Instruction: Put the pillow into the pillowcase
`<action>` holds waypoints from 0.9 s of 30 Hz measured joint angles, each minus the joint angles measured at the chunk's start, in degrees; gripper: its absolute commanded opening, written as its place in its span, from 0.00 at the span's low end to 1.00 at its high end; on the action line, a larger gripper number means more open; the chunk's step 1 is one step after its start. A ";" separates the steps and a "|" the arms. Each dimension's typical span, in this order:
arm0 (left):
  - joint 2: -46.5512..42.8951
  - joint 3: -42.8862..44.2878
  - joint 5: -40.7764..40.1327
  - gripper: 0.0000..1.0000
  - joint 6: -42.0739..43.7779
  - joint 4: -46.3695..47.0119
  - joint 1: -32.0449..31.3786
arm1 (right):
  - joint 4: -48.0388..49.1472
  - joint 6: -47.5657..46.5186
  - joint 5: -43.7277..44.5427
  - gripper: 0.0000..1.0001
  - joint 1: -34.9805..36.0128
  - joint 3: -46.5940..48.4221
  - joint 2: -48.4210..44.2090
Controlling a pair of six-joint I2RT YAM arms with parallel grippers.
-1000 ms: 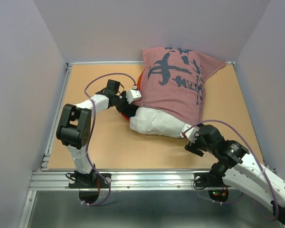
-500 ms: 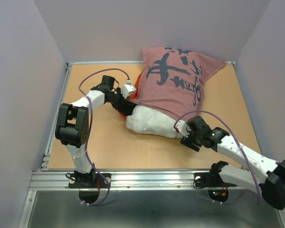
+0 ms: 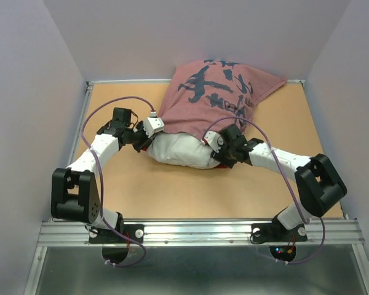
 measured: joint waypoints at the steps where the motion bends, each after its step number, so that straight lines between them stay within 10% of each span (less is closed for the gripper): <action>1: -0.48 0.00 0.33 0.00 -0.15 0.07 0.48 | 0.72 -0.11 0.00 0.35 -0.04 0.00 0.52; 3: -0.44 0.00 0.63 0.00 -0.35 0.00 1.53 | 3.30 -0.24 -0.13 0.16 -0.55 0.00 2.03; 7: -0.04 0.04 1.55 0.00 -0.59 -0.11 3.98 | 6.05 0.26 -0.13 0.08 -3.23 0.00 4.00; 12: 1.51 2.99 4.02 0.00 -1.25 -2.62 6.69 | 4.04 -0.26 0.68 0.47 -7.30 -1.27 -3.74; 15: 2.91 5.46 5.84 0.00 -2.54 -3.78 7.87 | 3.85 -1.05 1.66 0.01 -10.36 -3.87 -11.82; 27: 7.91 18.18 15.13 0.00 -9.51 -11.17 7.85 | -9.01 5.03 -8.98 0.00 -17.20 8.96 -9.20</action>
